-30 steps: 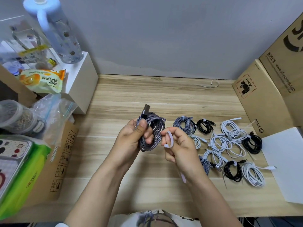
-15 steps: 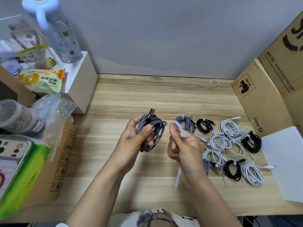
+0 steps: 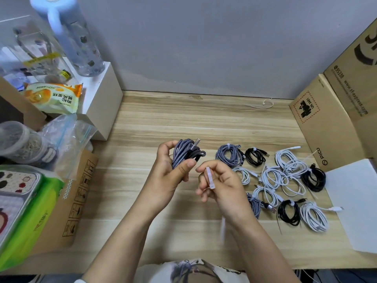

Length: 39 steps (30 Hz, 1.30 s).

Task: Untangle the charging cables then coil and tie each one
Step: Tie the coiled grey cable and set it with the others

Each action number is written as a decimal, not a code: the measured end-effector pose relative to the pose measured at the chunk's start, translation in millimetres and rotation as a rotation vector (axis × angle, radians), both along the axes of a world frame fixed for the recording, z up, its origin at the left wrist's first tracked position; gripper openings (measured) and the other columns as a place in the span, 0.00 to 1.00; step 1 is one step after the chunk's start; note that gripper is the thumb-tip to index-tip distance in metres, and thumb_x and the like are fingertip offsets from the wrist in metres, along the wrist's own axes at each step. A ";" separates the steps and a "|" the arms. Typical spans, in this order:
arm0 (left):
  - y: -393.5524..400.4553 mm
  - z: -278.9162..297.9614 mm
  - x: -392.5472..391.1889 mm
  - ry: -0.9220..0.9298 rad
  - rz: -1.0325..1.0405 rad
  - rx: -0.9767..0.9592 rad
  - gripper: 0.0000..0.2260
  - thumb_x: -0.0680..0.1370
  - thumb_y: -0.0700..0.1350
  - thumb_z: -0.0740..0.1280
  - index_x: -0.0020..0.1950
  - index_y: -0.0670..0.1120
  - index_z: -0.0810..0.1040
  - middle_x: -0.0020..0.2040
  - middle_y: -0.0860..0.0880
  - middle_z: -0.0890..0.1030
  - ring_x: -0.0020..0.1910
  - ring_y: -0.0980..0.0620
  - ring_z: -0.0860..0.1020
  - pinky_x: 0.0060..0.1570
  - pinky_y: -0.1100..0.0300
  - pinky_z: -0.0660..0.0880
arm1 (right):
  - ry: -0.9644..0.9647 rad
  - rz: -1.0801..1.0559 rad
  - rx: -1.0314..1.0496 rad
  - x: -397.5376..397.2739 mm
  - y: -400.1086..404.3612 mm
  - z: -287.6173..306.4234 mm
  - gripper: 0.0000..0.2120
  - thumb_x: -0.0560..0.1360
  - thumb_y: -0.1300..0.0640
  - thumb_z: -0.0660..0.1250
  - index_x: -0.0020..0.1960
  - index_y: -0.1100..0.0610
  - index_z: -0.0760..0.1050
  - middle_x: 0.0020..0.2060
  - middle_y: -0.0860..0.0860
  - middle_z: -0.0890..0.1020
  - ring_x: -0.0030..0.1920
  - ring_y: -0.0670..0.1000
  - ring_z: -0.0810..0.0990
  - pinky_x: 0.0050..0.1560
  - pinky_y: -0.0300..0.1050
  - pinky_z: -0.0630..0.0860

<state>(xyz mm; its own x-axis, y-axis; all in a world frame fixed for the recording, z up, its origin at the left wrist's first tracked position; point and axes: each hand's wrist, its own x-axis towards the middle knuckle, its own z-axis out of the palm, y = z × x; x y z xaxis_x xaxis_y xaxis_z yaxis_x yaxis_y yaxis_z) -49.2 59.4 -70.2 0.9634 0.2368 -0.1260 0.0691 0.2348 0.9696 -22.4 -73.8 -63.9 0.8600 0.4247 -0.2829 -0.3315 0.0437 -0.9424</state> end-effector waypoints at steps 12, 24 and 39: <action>4.4 -0.8 0.6 -0.071 -0.121 -0.614 0.27 0.61 0.57 0.79 0.44 0.43 0.68 0.29 0.52 0.69 0.26 0.56 0.69 0.41 0.54 0.67 | -0.095 -0.228 -0.075 1.8 5.0 11.8 0.19 0.68 0.54 0.65 0.23 0.57 0.61 0.21 0.48 0.59 0.23 0.45 0.56 0.23 0.35 0.55; -22.1 9.3 -6.6 -0.088 -0.067 0.156 0.19 0.71 0.51 0.70 0.55 0.52 0.64 0.38 0.59 0.80 0.33 0.62 0.73 0.37 0.68 0.71 | -0.553 -0.251 -0.574 0.7 3.8 3.1 0.13 0.63 0.48 0.63 0.25 0.51 0.64 0.20 0.49 0.61 0.26 0.46 0.58 0.26 0.39 0.55; -4.6 17.2 -7.2 -0.120 -0.176 -0.066 0.21 0.70 0.51 0.71 0.58 0.46 0.68 0.34 0.52 0.76 0.29 0.60 0.71 0.31 0.70 0.68 | -0.356 0.203 -0.156 -1.1 -7.7 22.0 0.11 0.70 0.49 0.59 0.32 0.52 0.70 0.28 0.51 0.73 0.29 0.42 0.67 0.33 0.32 0.63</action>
